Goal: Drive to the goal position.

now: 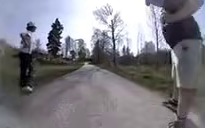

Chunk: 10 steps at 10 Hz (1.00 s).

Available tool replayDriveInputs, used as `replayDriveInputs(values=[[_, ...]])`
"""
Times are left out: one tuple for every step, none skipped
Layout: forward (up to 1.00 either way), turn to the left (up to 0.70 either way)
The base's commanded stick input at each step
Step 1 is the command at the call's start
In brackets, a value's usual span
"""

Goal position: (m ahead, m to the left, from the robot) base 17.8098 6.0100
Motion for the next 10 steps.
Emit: replayDriveInputs(values=[[1.00, 0.00], [1.00, 0.00], [1.00, 0.00], [1.00, 0.00], [1.00, 0.00], [1.00, 0.00], [1.00, 0.00], [1.00, 0.00], [1.00, 0.28], [1.00, 0.40]])
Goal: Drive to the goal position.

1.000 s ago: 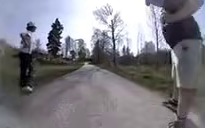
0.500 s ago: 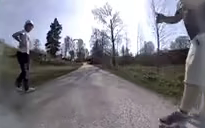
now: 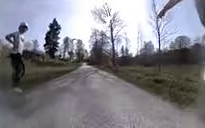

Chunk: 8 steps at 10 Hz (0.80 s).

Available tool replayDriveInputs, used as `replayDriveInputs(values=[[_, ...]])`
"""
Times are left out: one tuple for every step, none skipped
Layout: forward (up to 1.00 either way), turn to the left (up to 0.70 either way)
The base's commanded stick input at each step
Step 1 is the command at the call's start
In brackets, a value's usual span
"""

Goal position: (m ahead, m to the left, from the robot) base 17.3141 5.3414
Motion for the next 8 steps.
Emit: replayDriveInputs(values=[[1.00, 0.40], [1.00, 0.00], [1.00, 0.00], [1.00, 0.00], [1.00, 0.00], [1.00, 0.00], [1.00, 0.00], [1.00, 0.00]])
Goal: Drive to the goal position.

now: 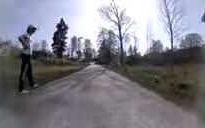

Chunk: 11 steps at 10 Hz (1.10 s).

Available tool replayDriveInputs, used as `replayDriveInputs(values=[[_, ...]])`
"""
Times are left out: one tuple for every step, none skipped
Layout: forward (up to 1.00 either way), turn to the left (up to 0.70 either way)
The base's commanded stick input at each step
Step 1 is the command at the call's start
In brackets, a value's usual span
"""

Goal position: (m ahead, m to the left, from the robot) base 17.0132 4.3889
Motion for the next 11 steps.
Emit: replayDriveInputs(values=[[1.00, 0.00], [1.00, 0.00], [1.00, 0.00], [1.00, 0.00], [1.00, 0.00], [1.00, 0.00], [1.00, 0.00], [1.00, 0.00], [1.00, 0.00], [1.00, 0.00], [1.00, 0.00]])
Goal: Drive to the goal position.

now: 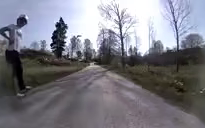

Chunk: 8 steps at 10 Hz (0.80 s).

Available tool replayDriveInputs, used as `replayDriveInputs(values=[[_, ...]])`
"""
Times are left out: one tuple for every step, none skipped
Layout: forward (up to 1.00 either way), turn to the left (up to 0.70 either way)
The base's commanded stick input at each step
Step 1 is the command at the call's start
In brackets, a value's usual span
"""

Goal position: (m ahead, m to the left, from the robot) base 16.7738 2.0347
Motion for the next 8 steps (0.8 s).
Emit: replayDriveInputs(values=[[1.00, 0.00], [1.00, 0.00], [1.00, 0.00], [1.00, 0.00], [1.00, 0.00], [1.00, 0.00], [1.00, 0.00], [1.00, 0.00]])
